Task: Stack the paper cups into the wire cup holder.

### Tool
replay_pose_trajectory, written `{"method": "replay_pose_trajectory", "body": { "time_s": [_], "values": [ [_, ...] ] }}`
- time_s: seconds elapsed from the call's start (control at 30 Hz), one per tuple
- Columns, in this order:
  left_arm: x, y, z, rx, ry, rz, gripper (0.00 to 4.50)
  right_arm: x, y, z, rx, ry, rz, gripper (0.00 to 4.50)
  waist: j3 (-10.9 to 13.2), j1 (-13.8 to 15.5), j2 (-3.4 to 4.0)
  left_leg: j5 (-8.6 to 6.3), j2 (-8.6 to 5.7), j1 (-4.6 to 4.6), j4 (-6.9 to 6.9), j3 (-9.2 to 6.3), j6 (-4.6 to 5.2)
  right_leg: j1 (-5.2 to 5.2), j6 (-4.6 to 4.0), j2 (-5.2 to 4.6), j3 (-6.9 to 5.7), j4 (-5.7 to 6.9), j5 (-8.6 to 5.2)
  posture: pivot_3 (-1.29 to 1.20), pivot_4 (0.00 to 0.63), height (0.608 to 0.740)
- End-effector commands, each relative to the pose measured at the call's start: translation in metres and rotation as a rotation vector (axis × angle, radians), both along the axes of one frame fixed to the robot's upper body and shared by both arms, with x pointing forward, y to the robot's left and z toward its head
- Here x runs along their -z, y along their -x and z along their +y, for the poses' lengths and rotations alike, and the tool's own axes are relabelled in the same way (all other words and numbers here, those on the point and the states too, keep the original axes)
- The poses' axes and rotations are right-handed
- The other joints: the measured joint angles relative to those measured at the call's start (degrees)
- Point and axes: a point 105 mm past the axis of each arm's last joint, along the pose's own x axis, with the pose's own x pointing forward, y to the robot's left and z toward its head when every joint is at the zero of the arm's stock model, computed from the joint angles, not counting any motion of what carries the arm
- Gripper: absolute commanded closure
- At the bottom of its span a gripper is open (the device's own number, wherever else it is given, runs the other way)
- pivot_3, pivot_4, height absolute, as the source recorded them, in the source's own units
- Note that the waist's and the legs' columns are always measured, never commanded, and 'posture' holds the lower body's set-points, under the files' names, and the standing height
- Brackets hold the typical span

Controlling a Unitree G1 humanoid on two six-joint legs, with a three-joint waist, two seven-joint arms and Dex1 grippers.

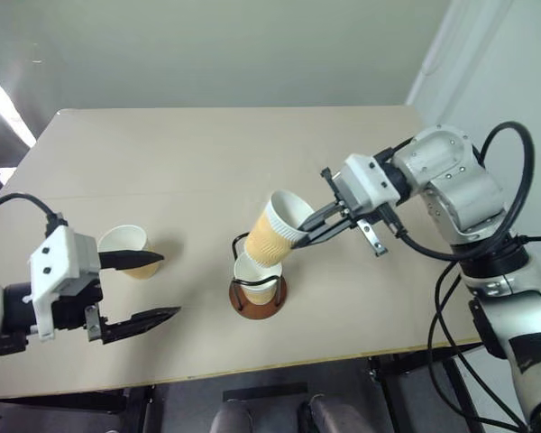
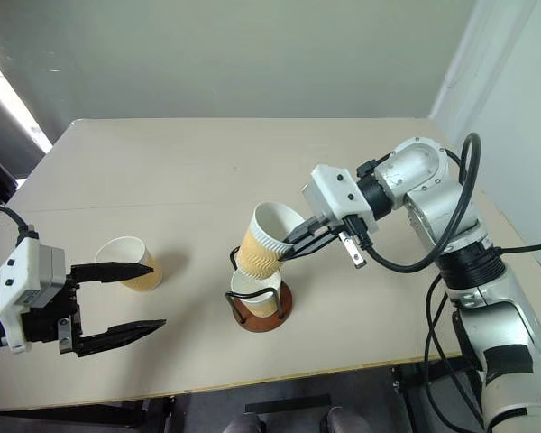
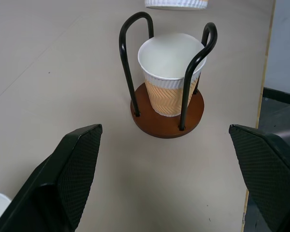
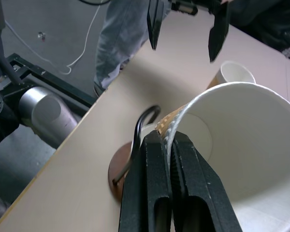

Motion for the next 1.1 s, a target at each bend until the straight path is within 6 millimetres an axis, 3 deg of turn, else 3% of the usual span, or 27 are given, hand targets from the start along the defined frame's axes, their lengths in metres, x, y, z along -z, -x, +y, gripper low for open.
{"method": "replay_pose_trajectory", "body": {
  "time_s": [0.03, 0.73, 0.87, 1.1],
  "values": [
    [-0.008, 0.002, -0.001, -0.005, -0.009, -0.051, 0.0, -0.001, 0.0, 0.006, 0.009, -0.008, -0.033, 4.48, 0.0, 0.0, 0.0, -0.01, 0.0, 0.0, 0.0, -0.01, 0.02, 0.0, 0.0, 0.0, 0.0, 0.0, 0.0, 0.0, 0.15, 0.74],
    [-0.005, 0.0, -0.002, -0.036, -0.002, -0.053, 0.0, 0.022, 0.001, 0.021, 0.016, 0.017, -0.028, 4.48, 0.0, 0.1, 0.0, -0.06, 0.0, 0.01, 0.0, -0.04, 0.06, -0.01, 0.0, -0.01, 0.0, 0.0, 0.0, 0.0, 0.15, 0.74],
    [-0.006, 0.0, -0.003, -0.035, -0.002, -0.055, 0.0, 0.025, 0.0, 0.018, 0.02, 0.027, -0.027, 3.52, 0.0, 0.1, 0.0, -0.06, -0.01, 0.0, 0.0, -0.04, 0.05, -0.01, 0.0, -0.02, 0.0, 0.0, 0.0, 0.0, 0.15, 0.74],
    [-0.007, -0.002, -0.002, -0.033, -0.004, -0.058, 0.0, 0.023, -0.002, 0.017, 0.026, 0.023, -0.034, 1.06, 0.0, 0.1, 0.0, -0.06, -0.01, 0.0, 0.0, -0.04, 0.05, -0.01, 0.0, -0.01, 0.0, 0.0, 0.0, 0.0, 0.15, 0.74]
  ]
}}
